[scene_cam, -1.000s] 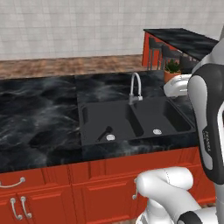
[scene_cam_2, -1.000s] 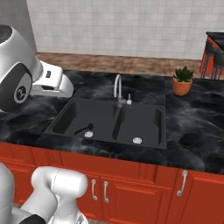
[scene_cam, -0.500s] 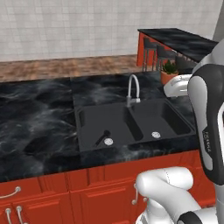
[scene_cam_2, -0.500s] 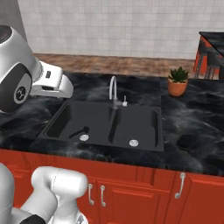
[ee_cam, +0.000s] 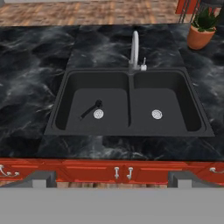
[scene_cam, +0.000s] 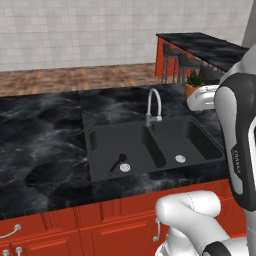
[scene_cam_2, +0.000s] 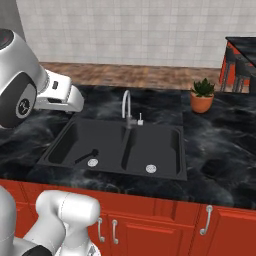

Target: Pick up the dish brush and bar soap from the sink, and place them back in the cabinet, and close the cabinet door.

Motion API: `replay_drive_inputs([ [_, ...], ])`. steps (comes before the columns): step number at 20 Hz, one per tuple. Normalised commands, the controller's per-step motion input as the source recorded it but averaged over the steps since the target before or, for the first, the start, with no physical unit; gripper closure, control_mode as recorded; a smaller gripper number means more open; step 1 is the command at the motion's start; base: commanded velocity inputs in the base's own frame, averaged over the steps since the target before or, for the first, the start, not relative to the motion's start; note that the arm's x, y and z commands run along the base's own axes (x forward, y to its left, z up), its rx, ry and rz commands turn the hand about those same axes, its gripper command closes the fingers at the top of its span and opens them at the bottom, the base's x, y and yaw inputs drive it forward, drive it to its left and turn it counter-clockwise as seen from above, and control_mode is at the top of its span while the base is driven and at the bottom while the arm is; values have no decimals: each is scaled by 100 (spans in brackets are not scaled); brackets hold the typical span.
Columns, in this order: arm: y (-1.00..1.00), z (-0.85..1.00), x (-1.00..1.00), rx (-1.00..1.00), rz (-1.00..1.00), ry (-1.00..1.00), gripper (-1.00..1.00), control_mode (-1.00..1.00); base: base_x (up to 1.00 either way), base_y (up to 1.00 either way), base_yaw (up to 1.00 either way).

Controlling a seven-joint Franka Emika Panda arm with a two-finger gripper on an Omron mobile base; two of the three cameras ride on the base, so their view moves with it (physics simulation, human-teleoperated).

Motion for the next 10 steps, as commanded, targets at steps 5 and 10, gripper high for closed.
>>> replay_drive_inputs([
  [5, 0, 0, 0, 0, 0, 0, -100, 100, 34, 3, 0],
  [10, 0, 0, 0, 0, 0, 0, -100, 100, 33, 7, 0],
])
